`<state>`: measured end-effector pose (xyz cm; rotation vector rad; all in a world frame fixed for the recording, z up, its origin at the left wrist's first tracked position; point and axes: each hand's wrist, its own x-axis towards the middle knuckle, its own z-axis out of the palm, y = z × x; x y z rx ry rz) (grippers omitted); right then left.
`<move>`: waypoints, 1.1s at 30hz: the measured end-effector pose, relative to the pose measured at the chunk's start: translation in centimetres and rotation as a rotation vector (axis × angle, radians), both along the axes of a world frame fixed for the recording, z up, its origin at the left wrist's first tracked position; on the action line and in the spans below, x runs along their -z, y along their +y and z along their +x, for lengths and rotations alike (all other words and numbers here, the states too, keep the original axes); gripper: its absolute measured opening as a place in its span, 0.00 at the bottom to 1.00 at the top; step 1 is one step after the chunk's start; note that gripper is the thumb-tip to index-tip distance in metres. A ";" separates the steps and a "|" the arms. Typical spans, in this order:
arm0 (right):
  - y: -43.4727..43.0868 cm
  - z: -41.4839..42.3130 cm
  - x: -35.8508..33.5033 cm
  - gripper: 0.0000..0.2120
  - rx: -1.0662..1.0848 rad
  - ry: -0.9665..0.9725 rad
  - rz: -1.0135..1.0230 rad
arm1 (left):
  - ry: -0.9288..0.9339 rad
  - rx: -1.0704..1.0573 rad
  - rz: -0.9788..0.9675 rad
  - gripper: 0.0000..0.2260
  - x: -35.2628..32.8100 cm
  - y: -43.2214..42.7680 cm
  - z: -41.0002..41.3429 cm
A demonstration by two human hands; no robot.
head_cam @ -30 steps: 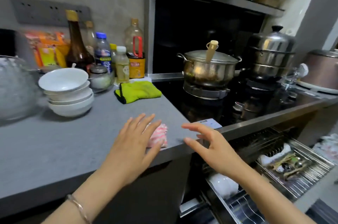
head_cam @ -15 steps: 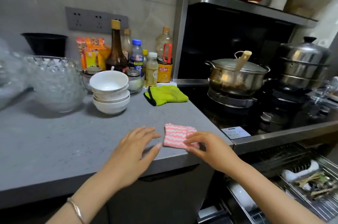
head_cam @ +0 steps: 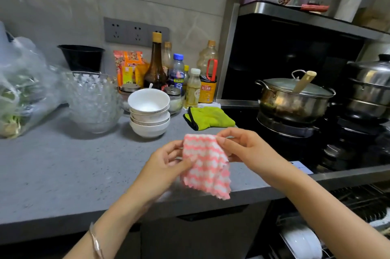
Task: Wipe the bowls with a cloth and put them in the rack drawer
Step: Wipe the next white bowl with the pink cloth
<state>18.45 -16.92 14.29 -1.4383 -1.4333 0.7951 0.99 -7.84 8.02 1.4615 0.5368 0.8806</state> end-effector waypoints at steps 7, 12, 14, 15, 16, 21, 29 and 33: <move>1.8 -0.7 1.1 0.22 -0.336 0.198 -0.250 | 0.068 -0.030 0.182 0.03 -3.7 0.7 -3.2; 4.4 -3.1 1.8 0.21 -0.378 0.252 -0.263 | 0.307 -0.034 0.604 0.04 -5.5 3.5 -2.5; 5.5 -4.1 2.1 0.14 -0.257 0.377 -0.276 | 0.360 -0.146 0.714 0.02 -6.1 5.8 -2.1; 6.1 -4.4 2.2 0.13 -0.206 0.451 -0.287 | 0.363 -0.209 0.722 0.01 -6.4 7.1 -2.0; 6.7 -4.6 2.3 0.12 -0.166 0.522 -0.300 | 0.383 -0.274 0.733 0.01 -6.7 8.3 -2.0; 9.0 -4.1 2.3 0.14 -0.026 0.698 -0.324 | 0.805 -0.387 0.951 0.19 -5.9 13.6 -2.8; 9.9 -3.1 3.6 0.12 -0.011 0.678 -0.386 | 1.048 -0.297 1.118 0.12 -4.7 17.3 -2.1; 9.9 -2.6 4.0 0.10 0.000 0.677 -0.399 | 0.894 -0.302 1.005 0.11 -4.6 18.1 -2.5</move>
